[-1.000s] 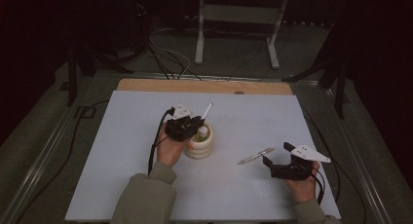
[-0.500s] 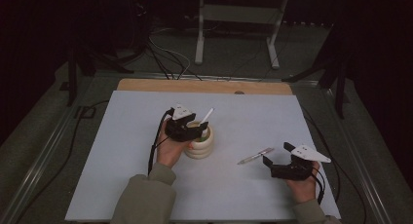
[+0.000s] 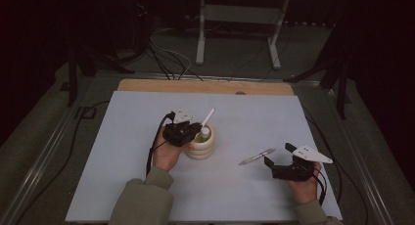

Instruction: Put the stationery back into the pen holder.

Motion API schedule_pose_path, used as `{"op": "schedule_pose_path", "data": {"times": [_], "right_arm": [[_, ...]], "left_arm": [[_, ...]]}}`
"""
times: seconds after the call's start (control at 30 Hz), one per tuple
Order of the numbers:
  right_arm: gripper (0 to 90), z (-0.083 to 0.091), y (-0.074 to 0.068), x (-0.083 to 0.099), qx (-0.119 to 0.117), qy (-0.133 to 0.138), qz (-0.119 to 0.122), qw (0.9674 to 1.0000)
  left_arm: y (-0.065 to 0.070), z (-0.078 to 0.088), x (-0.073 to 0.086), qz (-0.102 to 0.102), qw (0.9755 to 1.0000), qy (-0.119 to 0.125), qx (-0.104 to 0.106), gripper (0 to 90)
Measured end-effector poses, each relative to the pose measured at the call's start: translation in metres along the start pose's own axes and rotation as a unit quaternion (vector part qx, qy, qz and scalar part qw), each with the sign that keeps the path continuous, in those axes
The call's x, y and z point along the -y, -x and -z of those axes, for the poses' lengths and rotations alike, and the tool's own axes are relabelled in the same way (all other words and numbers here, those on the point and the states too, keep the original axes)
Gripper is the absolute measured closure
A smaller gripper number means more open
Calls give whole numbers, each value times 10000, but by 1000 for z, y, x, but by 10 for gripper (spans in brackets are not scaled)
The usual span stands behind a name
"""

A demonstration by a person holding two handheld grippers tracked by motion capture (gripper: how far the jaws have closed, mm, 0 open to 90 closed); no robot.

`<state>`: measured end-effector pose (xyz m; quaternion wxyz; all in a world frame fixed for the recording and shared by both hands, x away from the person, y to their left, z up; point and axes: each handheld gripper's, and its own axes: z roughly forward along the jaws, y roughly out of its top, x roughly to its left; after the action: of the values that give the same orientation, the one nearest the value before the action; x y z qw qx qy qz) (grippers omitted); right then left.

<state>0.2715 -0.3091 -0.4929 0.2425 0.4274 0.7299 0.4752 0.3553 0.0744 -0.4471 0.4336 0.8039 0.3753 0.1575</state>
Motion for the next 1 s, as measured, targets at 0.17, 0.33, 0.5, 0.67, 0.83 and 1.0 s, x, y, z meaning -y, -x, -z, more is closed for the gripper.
{"op": "schedule_pose_path", "data": {"times": [0.17,0.33,0.5,0.67,0.83,1.0], "right_arm": [[3,0,0,0,1,-1,3,10000],[3,0,0,0,-1,2,-2,10000],[3,0,0,0,-3,1,2,10000],[3,0,0,0,-4,-2,7,10000],[3,-1,0,0,1,-5,7,10000],[3,-1,1,1,15,-13,6,10000]], "left_arm": [[-1,-3,4,13,9998,-162,-61,848],[-1,5,3,65,9997,212,34,658],[-4,13,1,175,9985,507,91,382],[-11,23,3,413,9966,717,30,276],[-20,33,6,592,9951,791,-79,223],[-29,42,13,677,9946,783,87,230]]}}
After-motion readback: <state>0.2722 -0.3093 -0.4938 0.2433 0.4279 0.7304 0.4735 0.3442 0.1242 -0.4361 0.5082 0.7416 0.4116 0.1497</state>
